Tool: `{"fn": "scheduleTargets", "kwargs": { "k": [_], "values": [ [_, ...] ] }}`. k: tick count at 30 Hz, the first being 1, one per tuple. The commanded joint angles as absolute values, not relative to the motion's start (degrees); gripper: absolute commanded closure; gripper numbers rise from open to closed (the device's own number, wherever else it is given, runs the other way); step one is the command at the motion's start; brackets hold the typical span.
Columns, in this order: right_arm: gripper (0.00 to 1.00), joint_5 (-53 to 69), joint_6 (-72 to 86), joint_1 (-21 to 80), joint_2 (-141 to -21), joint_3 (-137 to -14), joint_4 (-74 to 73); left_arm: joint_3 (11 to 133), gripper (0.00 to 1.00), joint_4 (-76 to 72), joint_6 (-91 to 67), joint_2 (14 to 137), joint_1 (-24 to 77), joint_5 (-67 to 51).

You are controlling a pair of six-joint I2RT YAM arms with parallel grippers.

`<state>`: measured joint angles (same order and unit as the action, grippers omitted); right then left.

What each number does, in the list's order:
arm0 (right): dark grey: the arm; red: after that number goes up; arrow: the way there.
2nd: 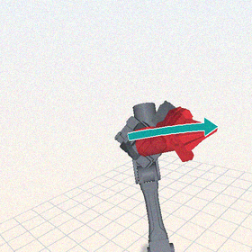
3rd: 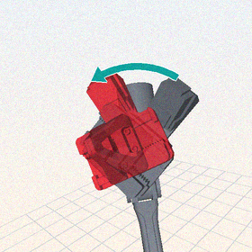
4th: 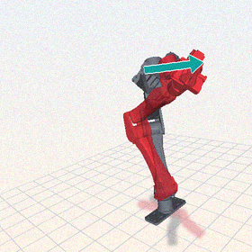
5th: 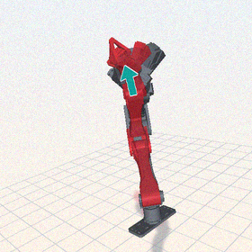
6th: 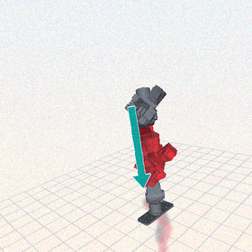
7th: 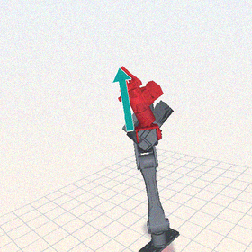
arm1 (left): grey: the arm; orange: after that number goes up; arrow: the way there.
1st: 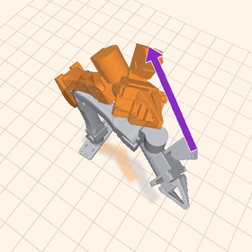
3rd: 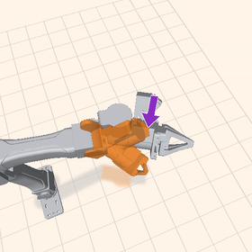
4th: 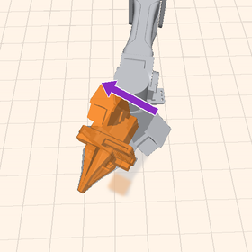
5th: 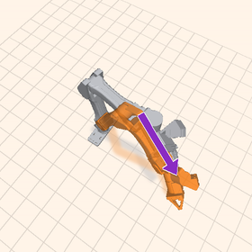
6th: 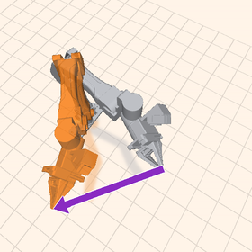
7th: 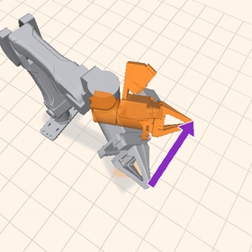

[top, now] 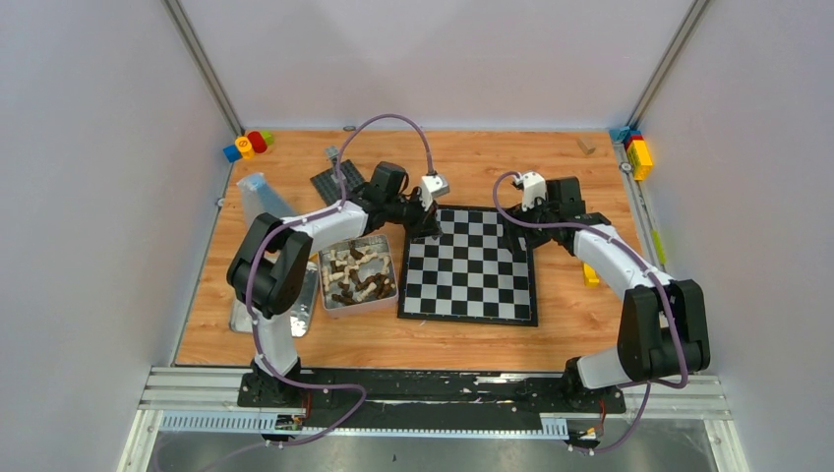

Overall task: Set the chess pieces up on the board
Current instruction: Place the chess piece on the chessboard.

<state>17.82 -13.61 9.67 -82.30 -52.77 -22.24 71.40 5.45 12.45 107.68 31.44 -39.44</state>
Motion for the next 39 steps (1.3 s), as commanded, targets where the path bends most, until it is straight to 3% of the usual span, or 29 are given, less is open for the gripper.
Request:
{"fn": "scheduleTargets", "kwargs": {
  "k": [1,11,28,39],
  "values": [
    [0.25,17.5,-14.3,9.5,-81.0,-52.5,-20.2,67.9,0.87,-11.4,10.2,106.7,31.2,-41.0],
    [0.25,17.7,-14.2,9.5,-81.3,-52.6,-20.3,59.1,0.83,-25.9,9.8,106.5,31.2,-39.0],
    [0.25,17.7,-14.4,9.5,-81.1,-52.5,-20.3,57.2,0.81,-29.3,1.2,108.0,31.5,-29.6],
    [0.25,17.7,-14.5,9.5,-81.6,-52.6,-20.3,55.2,0.80,-31.4,1.6,108.6,31.7,-30.0]
  ]
}}
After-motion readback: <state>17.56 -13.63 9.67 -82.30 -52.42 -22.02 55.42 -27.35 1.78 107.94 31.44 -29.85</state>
